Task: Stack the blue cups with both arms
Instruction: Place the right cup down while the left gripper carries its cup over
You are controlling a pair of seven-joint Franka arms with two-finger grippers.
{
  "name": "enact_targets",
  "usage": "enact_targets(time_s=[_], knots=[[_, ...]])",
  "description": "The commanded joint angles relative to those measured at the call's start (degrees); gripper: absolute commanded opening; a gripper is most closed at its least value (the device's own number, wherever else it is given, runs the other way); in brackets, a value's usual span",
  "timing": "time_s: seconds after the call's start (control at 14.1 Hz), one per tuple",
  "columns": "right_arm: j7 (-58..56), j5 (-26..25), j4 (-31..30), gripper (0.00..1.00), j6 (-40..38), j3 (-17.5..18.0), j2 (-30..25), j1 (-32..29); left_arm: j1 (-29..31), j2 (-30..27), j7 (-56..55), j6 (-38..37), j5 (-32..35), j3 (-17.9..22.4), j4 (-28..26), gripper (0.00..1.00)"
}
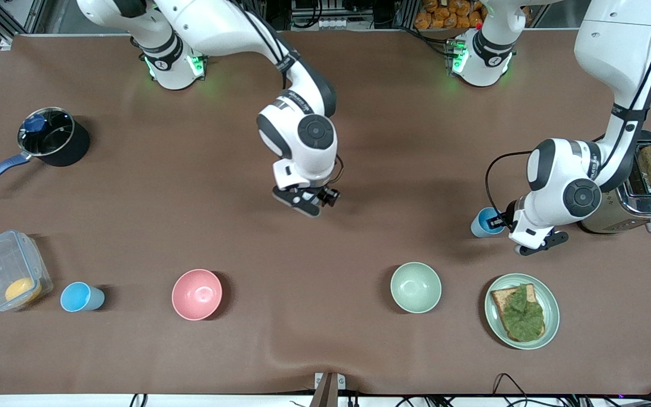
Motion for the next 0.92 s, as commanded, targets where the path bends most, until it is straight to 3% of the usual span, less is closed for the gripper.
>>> enact_targets(time_s=[0.0, 0.21, 0.43, 0.64, 0.85], knots=[[-10.0, 0.6, 5.7, 1.0, -10.5, 0.9, -2.5, -5.5, -0.1, -0.3, -3.1, 0.9, 0.3, -0.2, -0.4, 0.0], [-22.3, 3.5, 5.7, 1.0, -14.9, 0.9, -7.1, -12.0, -2.7, -0.8, -8.4, 0.5, 0.3, -1.3, 1.1, 0.0], [-38.9, 5.0, 5.7, 1.0, -19.2, 0.7, -9.4, -19.9, -4.6, -0.7, -18.5, -5.4, -0.4, -6.1, 7.5, 0.0], [-54.5, 5.0, 5.2, 1.0, -22.5, 0.6, -10.3, -27.8, -5.4, -0.3, -27.1, -8.9, -6.8, -11.8, 12.9, 0.0], [-66.7, 4.3, 3.6, 1.0, -22.4, 0.5, -11.0, -33.2, -9.7, 0.2, -35.8, -9.9, -10.1, -12.3, 16.3, 0.0]])
